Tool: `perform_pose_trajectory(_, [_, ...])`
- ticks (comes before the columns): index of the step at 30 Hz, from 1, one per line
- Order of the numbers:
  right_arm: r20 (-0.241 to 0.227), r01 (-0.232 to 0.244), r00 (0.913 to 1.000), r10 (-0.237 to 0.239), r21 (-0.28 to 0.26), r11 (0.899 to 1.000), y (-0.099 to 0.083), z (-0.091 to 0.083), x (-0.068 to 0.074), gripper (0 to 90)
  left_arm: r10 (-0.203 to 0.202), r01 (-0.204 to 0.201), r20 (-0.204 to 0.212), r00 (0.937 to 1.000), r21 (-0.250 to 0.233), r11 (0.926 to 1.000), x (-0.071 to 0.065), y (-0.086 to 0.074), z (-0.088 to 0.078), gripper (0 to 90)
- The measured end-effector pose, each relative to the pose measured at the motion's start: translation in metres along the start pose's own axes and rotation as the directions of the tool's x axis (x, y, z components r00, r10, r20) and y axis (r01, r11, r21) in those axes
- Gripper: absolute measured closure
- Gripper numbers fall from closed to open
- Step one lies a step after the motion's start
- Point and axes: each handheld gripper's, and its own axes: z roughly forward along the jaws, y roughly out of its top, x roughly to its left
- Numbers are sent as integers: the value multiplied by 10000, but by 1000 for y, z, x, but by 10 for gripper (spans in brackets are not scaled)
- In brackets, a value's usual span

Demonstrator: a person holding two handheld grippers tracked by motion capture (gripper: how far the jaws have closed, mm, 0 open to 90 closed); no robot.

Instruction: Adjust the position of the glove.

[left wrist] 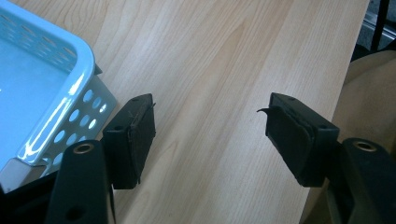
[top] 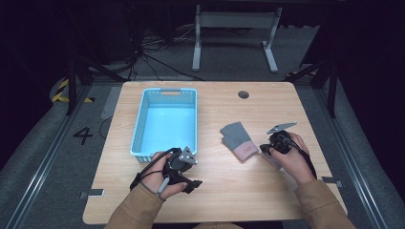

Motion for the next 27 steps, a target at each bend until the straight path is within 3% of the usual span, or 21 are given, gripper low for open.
perform_pose_trajectory(5, [29,-107,9999,107,314,9994,-8,-5,0,899,135,-135,92,9999,41,9999,-1,3,2,332])
perform_pose_trajectory(27, [460,-941,9948,914,605,9937,-42,-30,-6,899,732,-738,536,9959,87,9972,-1,24,14,325])
